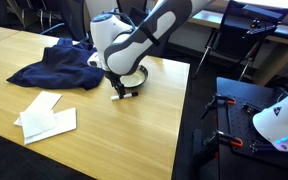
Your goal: Pick the marker and put it in the bowl
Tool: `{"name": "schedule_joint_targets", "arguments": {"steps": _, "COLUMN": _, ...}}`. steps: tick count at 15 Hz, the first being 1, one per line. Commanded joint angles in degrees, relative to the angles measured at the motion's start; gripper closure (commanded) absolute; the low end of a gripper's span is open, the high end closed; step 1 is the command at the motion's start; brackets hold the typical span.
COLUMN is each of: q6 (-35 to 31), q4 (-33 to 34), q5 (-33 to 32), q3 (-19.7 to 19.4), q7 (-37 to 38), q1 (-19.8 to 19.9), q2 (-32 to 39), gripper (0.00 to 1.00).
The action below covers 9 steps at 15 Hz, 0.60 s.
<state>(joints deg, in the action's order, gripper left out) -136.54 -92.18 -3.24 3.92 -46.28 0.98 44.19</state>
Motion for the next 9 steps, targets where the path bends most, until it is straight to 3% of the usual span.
{"name": "schedule_joint_targets", "arguments": {"steps": 1, "q6": 7.06, "q4": 9.03, "q5": -1.75, "q3": 2.37, "q7": 0.00, "q1": 1.61, "q2": 6.35, "gripper": 0.00}}
{"name": "schedule_joint_targets", "arguments": {"steps": 3, "q6": 8.88, "q4": 11.91, "q5": -1.59, "q3": 3.15, "q7": 0.15, "q1": 1.63, "q2": 8.59, "gripper": 0.07}}
{"name": "schedule_joint_targets", "arguments": {"steps": 4, "q6": 9.41, "q4": 13.11, "q5": -1.65, "q3": 3.36, "q7": 0.31, "q1": 1.45, "q2": 9.44, "gripper": 0.25}}
{"name": "schedule_joint_targets", "arguments": {"steps": 9, "q6": 11.44, "q4": 17.45, "q5": -1.41, "q3": 3.80, "q7": 0.92, "q1": 1.28, "q2": 11.97, "gripper": 0.62}}
